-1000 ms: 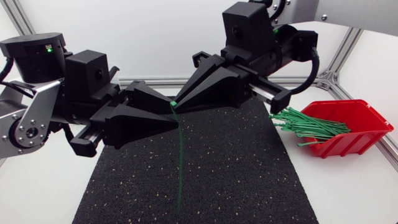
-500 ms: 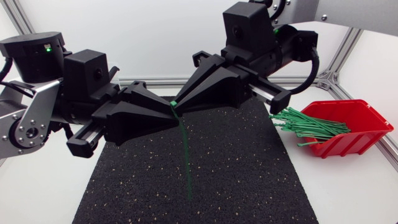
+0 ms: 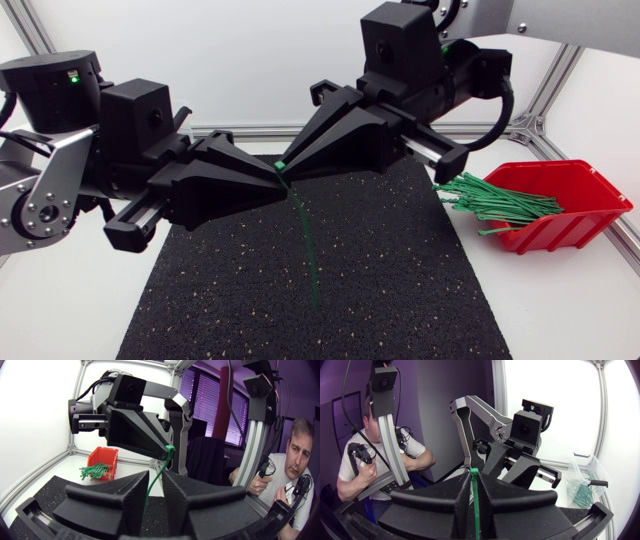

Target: Take a green cable tie from the red box, thread the tail through the head to close it, then place it in the transparent bin on the left.

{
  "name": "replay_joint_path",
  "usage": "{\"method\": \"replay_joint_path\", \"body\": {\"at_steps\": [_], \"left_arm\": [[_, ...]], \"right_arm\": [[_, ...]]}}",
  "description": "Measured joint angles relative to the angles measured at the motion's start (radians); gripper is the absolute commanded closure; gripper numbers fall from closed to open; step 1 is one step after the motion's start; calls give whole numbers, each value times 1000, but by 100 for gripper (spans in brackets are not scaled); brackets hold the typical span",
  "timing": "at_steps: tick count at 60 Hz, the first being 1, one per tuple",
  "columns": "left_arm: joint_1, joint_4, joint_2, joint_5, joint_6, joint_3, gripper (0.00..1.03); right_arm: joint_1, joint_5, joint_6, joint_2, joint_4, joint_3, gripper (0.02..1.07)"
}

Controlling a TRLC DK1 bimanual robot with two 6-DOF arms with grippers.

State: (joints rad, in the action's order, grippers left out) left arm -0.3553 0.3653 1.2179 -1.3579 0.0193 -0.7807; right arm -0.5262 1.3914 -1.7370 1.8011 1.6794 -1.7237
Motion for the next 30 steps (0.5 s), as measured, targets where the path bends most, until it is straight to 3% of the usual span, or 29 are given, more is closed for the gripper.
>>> {"method": "replay_joint_path", "body": {"at_steps": [12, 30], "left_arm": [[6, 3, -2, 1, 8, 2, 54], [7, 3, -21, 1, 13, 19, 47]], "right_arm": [[4, 0, 0, 2, 0, 0, 101], [5, 0, 0, 15, 0, 0, 101]]}}
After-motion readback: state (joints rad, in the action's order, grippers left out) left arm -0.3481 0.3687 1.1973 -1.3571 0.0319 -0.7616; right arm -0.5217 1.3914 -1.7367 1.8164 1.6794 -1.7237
